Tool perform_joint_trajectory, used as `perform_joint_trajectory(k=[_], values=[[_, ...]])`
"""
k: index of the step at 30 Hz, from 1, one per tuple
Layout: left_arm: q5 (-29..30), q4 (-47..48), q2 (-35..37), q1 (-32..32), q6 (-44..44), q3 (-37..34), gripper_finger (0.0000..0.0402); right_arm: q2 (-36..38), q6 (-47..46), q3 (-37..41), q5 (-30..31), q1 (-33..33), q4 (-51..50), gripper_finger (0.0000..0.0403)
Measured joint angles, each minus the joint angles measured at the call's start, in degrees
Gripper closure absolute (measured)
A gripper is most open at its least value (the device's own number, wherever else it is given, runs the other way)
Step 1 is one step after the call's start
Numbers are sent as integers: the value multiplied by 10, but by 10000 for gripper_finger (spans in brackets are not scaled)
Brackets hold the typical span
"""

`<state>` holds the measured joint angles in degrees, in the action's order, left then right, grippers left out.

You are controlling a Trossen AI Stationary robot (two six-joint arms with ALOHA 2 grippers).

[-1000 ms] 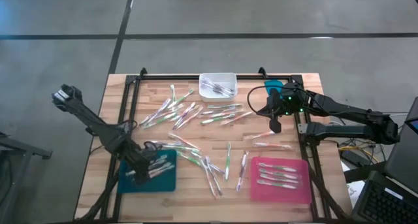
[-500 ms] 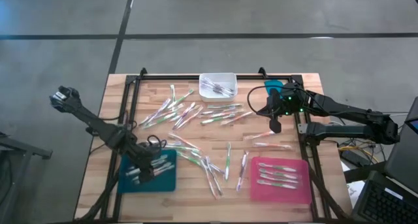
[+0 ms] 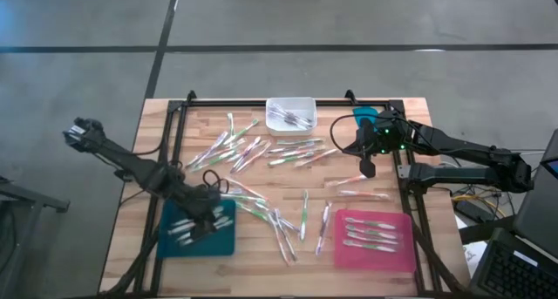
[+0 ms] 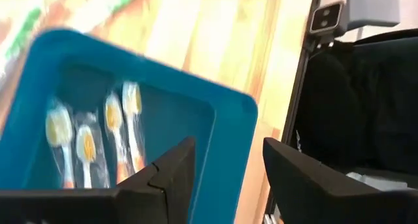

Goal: Pick & Place Toothbrushes
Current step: Put the violet toothbrush into the white bin

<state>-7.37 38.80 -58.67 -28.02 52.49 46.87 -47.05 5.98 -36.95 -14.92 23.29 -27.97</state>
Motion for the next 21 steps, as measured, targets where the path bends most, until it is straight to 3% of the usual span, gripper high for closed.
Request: perform_joint_trajectory(k=[11, 16, 21], values=[[39, -55, 0, 72, -106, 9, 219, 0, 0, 0, 0, 0, 0, 394], [84, -58, 0, 124, -150, 21, 220, 0, 0, 0, 0, 0, 0, 394], [89, -32, 1, 190, -160, 29, 220, 0, 0, 0, 0, 0, 0, 394]])
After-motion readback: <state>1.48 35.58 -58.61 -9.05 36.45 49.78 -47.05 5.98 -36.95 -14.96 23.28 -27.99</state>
